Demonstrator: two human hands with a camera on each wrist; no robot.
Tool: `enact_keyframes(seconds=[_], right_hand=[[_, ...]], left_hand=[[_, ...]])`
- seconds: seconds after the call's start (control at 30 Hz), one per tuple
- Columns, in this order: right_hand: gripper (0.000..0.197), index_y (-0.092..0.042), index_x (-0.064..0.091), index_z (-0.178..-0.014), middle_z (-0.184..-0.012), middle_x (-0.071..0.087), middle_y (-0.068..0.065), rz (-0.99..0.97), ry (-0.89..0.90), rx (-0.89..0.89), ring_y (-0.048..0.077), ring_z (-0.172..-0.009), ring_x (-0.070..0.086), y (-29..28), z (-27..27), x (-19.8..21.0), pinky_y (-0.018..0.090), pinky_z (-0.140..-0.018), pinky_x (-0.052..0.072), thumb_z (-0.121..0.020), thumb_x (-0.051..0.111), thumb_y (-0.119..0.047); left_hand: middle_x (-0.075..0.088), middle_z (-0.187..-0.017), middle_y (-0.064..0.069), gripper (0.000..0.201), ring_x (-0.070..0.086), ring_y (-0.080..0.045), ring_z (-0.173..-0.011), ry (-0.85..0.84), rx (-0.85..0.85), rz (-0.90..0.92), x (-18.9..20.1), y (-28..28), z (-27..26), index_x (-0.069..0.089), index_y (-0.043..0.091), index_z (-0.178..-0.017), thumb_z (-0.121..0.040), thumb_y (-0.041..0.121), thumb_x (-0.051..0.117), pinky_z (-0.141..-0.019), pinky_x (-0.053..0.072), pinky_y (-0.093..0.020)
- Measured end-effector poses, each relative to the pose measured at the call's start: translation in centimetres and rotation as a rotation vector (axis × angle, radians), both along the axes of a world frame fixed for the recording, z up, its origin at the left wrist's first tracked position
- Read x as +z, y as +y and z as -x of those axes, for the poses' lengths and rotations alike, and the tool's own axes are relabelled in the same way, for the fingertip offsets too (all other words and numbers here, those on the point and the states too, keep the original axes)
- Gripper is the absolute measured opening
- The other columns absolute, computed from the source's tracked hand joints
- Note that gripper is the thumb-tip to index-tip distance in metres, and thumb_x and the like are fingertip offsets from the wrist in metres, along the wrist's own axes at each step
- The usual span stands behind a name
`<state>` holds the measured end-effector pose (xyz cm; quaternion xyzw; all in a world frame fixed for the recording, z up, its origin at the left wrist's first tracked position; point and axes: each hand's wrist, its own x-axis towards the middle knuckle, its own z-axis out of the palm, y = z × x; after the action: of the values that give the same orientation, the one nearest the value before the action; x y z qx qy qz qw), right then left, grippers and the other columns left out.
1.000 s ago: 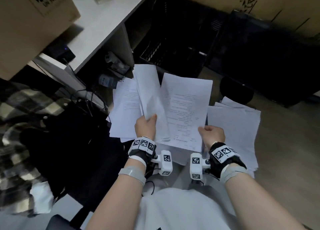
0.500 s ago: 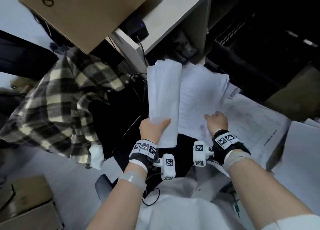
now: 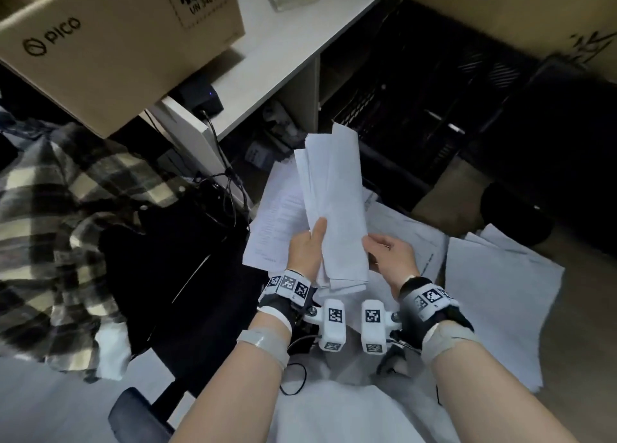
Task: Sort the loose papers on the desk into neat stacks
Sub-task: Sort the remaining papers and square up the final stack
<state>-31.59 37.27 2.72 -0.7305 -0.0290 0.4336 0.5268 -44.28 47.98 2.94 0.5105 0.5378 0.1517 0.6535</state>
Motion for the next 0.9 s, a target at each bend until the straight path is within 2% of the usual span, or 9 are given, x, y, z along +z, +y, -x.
enact_keyframes(seconds=[0.13, 0.2, 0.27, 0.4, 0.53, 0.6, 0.7, 0.83, 0.9], right_hand=[[0.024, -0.005, 0.066, -0.117, -0.103, 0.072, 0.011, -0.058, -0.031, -0.02, 0.02, -0.084, 0.069, -1.8, -1.3, 1.2, 0.028, -0.073, 0.058, -0.094, 0.063, -0.011], [0.027, -0.01, 0.065, -0.12, -0.108, 0.072, 0.008, -0.097, -0.043, 0.009, 0.017, -0.088, 0.069, -2.9, -1.8, 1.8, 0.023, -0.072, 0.055, -0.093, 0.064, -0.015], [0.03, -0.013, 0.066, -0.122, -0.115, 0.071, 0.002, -0.149, -0.065, 0.092, 0.01, -0.098, 0.067, -3.9, -2.0, 2.5, 0.02, -0.079, 0.053, -0.093, 0.067, -0.018], [0.047, -0.021, 0.06, -0.133, -0.126, 0.064, -0.012, -0.222, -0.103, 0.305, 0.0, -0.116, 0.059, -6.3, -2.5, 3.0, 0.022, -0.097, 0.047, -0.088, 0.073, -0.02], [0.042, -0.014, 0.061, -0.132, -0.126, 0.066, -0.006, -0.253, -0.086, 0.295, 0.001, -0.114, 0.061, -8.3, -3.5, 2.9, 0.018, -0.094, 0.05, -0.091, 0.066, -0.006], [0.038, -0.013, 0.063, -0.129, -0.123, 0.068, -0.003, -0.27, -0.026, 0.258, 0.003, -0.112, 0.064, -8.8, -3.9, 2.7, 0.019, -0.093, 0.052, -0.091, 0.065, -0.004], [0.034, -0.02, 0.067, -0.124, -0.123, 0.068, -0.002, -0.262, 0.045, 0.247, 0.012, -0.113, 0.064, -9.0, -4.1, 2.2, 0.028, -0.096, 0.052, -0.093, 0.063, -0.006], [0.033, -0.032, 0.071, -0.107, -0.118, 0.069, -0.007, -0.253, -0.017, 0.291, 0.006, -0.093, 0.064, -8.9, -3.7, 2.8, 0.016, -0.074, 0.049, -0.095, 0.057, -0.005], [0.027, -0.034, 0.069, -0.108, -0.117, 0.069, -0.012, -0.245, -0.029, 0.312, 0.005, -0.107, 0.064, -8.4, -3.5, 3.3, 0.02, -0.085, 0.05, -0.097, 0.058, -0.013]], left_hand=[[0.072, -0.088, 0.006, 0.032, 0.068, -0.01, -0.085, -0.096, 0.058, 0.011, 1.4, -2.1, -0.8, 0.069, 0.01, -0.097, -0.103, 0.036, 0.051, -0.072, 0.054, -0.016], [0.073, -0.092, 0.004, 0.031, 0.069, -0.015, -0.093, -0.11, 0.107, -0.027, 1.9, -3.2, -1.1, 0.071, 0.015, -0.093, -0.102, 0.038, 0.052, -0.082, 0.055, -0.024], [0.075, -0.093, 0.001, 0.029, 0.07, -0.019, -0.095, -0.11, 0.167, -0.04, 2.2, -4.4, -1.5, 0.07, 0.018, -0.088, -0.102, 0.037, 0.053, -0.087, 0.054, -0.033], [0.075, -0.097, -0.002, 0.025, 0.07, -0.021, -0.097, -0.131, 0.267, 0.023, 3.2, -7.1, -1.9, 0.07, 0.018, -0.094, -0.102, 0.033, 0.052, -0.092, 0.054, -0.038], [0.074, -0.114, -0.008, 0.05, 0.069, -0.025, -0.109, -0.213, 0.364, 0.126, 3.7, -9.9, -2.2, 0.069, 0.009, -0.119, -0.088, 0.047, 0.058, -0.104, 0.05, -0.046], [0.074, -0.114, -0.007, 0.049, 0.069, -0.024, -0.109, -0.216, 0.421, 0.107, 4.5, -11.2, -2.3, 0.068, 0.008, -0.121, -0.091, 0.045, 0.057, -0.103, 0.05, -0.044], [0.077, -0.101, -0.005, 0.03, 0.071, -0.023, -0.098, -0.177, 0.422, 0.058, 4.9, -11.8, -2.4, 0.072, 0.01, -0.107, -0.099, 0.034, 0.055, -0.09, 0.056, -0.037], [0.067, -0.086, -0.006, 0.028, 0.062, -0.021, -0.081, -0.073, 0.365, -0.024, 4.5, -11.9, -2.0, 0.064, 0.016, -0.082, -0.1, 0.033, 0.052, -0.079, 0.051, -0.038], [0.065, -0.087, -0.008, 0.029, 0.06, -0.02, -0.08, -0.024, 0.337, -0.087, 3.8, -11.5, -1.6, 0.064, 0.013, -0.086, -0.099, 0.037, 0.054, -0.08, 0.052, -0.041]])
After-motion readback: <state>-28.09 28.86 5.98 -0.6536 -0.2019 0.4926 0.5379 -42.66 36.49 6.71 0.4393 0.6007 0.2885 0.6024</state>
